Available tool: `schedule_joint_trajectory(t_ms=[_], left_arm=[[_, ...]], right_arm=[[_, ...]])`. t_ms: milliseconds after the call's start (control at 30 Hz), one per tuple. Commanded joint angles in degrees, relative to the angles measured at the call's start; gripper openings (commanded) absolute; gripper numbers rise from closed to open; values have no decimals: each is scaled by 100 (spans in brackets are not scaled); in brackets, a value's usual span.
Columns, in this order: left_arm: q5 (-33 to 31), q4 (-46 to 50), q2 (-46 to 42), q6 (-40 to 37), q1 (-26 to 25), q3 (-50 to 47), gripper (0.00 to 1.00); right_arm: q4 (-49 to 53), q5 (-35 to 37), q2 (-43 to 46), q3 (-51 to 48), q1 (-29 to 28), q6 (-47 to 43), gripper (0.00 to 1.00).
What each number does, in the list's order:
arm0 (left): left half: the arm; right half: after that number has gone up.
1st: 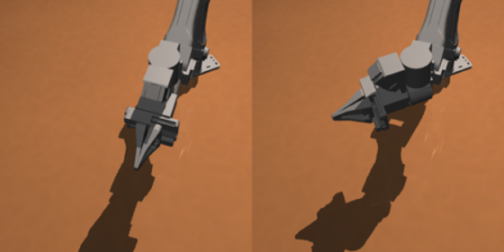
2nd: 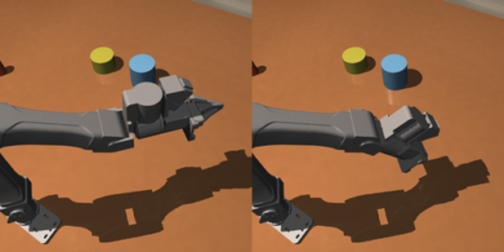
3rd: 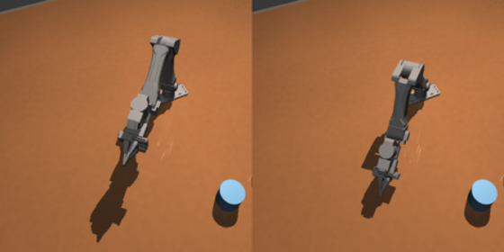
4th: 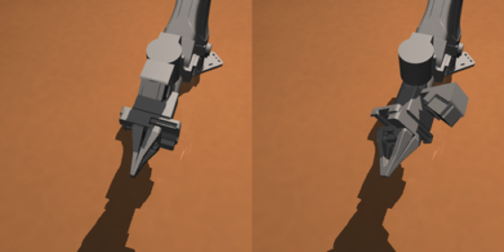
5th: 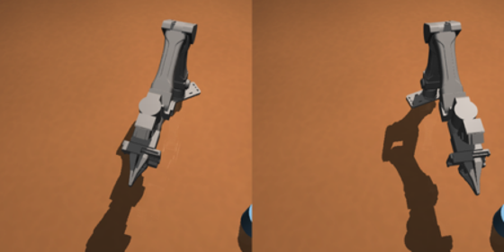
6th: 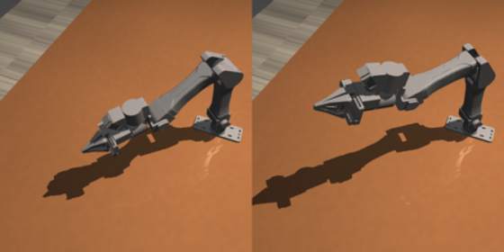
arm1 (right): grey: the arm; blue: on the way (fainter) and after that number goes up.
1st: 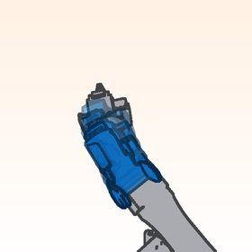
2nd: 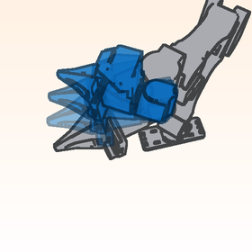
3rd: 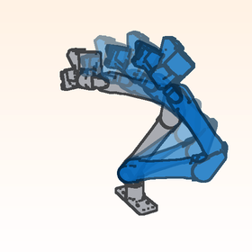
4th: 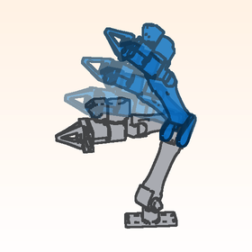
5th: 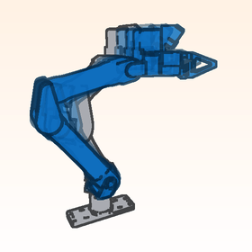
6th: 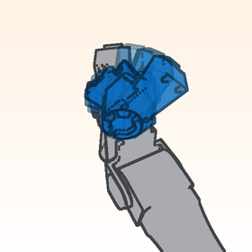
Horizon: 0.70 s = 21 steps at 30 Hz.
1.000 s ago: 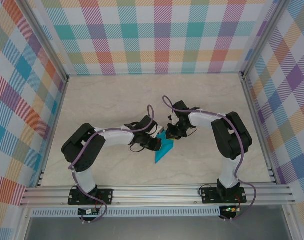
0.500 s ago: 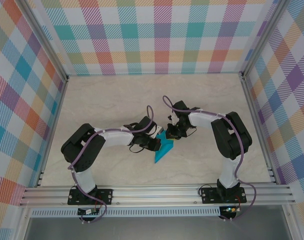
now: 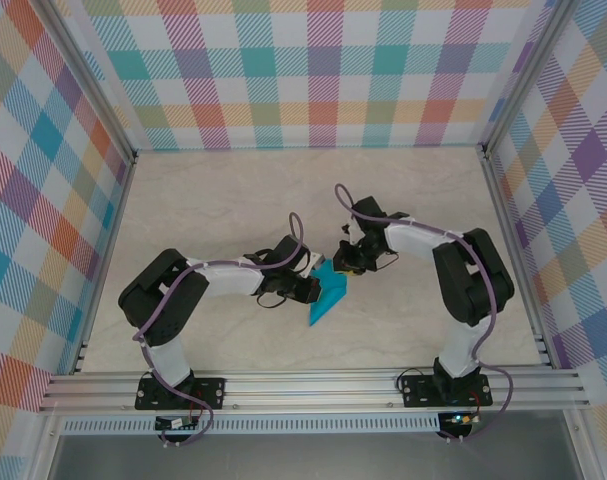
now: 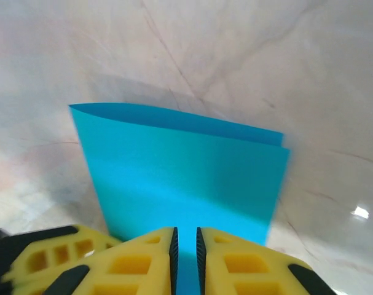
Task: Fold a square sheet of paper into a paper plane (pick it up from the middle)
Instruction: Third fold the triangle at the center of the table.
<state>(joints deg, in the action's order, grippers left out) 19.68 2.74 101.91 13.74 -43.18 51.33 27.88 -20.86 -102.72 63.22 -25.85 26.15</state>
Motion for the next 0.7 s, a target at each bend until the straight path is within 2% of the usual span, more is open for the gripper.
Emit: schedule_joint_trajectory(t_ms=[0, 100, 200, 300, 467, 667], left_arm=[[-154, 177, 34, 60, 41, -194, 2], [-140, 183, 53, 33, 38, -182, 1], [-147, 188, 52, 33, 40, -184, 2], [-106, 187, 57, 39, 39, -168, 2], [-79, 209, 66, 15, 45, -151, 2], [-48, 228, 127, 2, 39, -119, 1]], right_arm=[[-168, -70, 851, -327, 270, 328, 19], [-539, -378, 1445, -845, 284, 572, 20], [-1479, -995, 1929, -1643, 240, 1225, 20], [-2344, -1225, 2360, -2409, -51, 1794, 20], [-2885, -819, 2713, -3031, -906, 2408, 22], [-3932, -536, 2237, -3399, -1609, 3063, 18]])
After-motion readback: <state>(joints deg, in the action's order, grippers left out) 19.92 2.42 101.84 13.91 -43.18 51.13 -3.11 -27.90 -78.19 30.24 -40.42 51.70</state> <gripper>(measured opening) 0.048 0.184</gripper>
